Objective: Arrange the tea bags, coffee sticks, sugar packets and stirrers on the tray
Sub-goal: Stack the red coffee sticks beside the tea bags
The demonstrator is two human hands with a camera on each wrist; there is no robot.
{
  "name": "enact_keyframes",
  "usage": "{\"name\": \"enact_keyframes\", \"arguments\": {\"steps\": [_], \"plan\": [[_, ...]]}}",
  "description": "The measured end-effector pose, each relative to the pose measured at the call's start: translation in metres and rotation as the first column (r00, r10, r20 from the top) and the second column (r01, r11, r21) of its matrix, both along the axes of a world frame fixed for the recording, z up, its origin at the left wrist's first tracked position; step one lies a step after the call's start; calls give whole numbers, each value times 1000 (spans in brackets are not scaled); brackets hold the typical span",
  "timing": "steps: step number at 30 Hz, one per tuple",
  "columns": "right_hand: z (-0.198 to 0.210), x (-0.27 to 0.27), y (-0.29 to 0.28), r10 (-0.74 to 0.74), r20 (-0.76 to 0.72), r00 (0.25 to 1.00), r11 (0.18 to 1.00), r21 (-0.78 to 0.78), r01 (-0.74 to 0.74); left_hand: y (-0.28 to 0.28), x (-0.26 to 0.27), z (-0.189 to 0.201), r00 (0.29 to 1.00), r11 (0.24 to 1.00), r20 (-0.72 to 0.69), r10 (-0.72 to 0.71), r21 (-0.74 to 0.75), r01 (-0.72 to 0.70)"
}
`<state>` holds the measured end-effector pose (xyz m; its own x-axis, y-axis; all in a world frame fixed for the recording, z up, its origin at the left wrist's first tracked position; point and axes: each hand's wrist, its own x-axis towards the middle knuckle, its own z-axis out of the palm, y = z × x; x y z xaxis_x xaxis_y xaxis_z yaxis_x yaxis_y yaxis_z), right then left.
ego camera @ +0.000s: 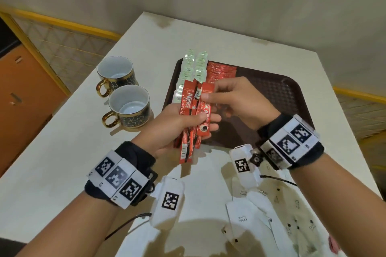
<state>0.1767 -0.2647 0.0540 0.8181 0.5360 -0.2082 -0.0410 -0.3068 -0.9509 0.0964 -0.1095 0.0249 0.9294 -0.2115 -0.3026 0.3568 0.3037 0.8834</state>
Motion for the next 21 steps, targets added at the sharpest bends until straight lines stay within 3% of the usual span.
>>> {"name": "enact_keyframes", "arguments": {"steps": [5,11,16,21], "plan": [[-2,-14,-9,-168,-184,969,976,105,189,-3,-3,7,992,993,91,-91,86,83],[-5,-43,-19,-243,-67,968,951,181,251,-5,-9,5,994,996,49,-94,18,93],[4,-42,-38,-440,-66,896,832,346,434,-2,-4,3,997,984,-55,53,-166,-61],[0,-64,-29,-337,3,941,924,191,331,-4,3,-1,982,949,-109,154,-261,-177]]}}
